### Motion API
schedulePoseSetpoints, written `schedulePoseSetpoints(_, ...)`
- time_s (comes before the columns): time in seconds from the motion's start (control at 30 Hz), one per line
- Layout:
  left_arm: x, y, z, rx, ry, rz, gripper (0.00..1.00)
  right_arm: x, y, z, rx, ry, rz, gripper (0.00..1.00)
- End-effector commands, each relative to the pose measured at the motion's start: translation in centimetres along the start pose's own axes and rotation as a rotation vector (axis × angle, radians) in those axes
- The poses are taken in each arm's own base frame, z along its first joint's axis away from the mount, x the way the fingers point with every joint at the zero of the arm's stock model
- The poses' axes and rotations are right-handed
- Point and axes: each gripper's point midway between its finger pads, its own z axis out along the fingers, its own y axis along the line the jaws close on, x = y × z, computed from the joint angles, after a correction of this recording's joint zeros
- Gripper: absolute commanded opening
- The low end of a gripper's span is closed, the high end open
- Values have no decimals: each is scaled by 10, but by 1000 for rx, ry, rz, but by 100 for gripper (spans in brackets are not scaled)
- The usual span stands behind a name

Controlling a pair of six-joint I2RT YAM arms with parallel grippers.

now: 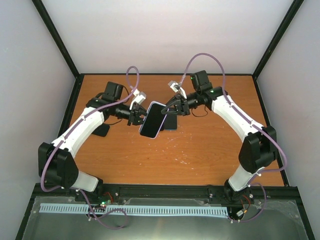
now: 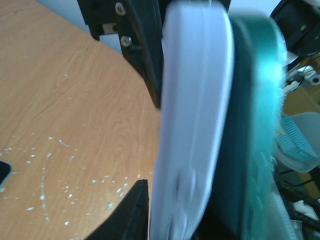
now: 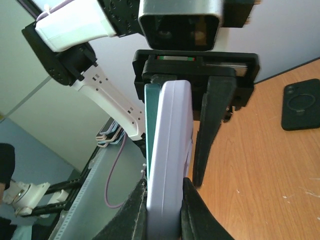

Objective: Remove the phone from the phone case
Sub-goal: Remove the phone case from the phone.

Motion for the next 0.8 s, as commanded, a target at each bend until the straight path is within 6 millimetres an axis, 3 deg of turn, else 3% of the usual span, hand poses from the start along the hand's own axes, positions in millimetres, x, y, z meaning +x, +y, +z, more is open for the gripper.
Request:
schedulePoseSetpoints(0.0,-36,-31,11,132,-48,149,13,9,20,41,-114,74,-9,3)
schedulePoseSetpoints(0.13,-32,-31,9,153,-51,108,1,3,7,37,-84,73,1,3)
schedulePoseSetpoints(0.33,-33,-12,-18,164,-130,-14,1,-8,-23,22,10,54,42,4)
schedulePoseSetpoints(0.43,-33,1,-30,145,-158,-60,1,-20,-38,9,82,30,54,14)
schedulePoseSetpoints(0.63,-28,24,-46,135,-201,-182,1,-45,-62,-20,231,-34,51,49)
schedulePoseSetpoints(0.77,-27,52,-67,102,-251,-286,1,-51,-76,-30,343,-50,45,58)
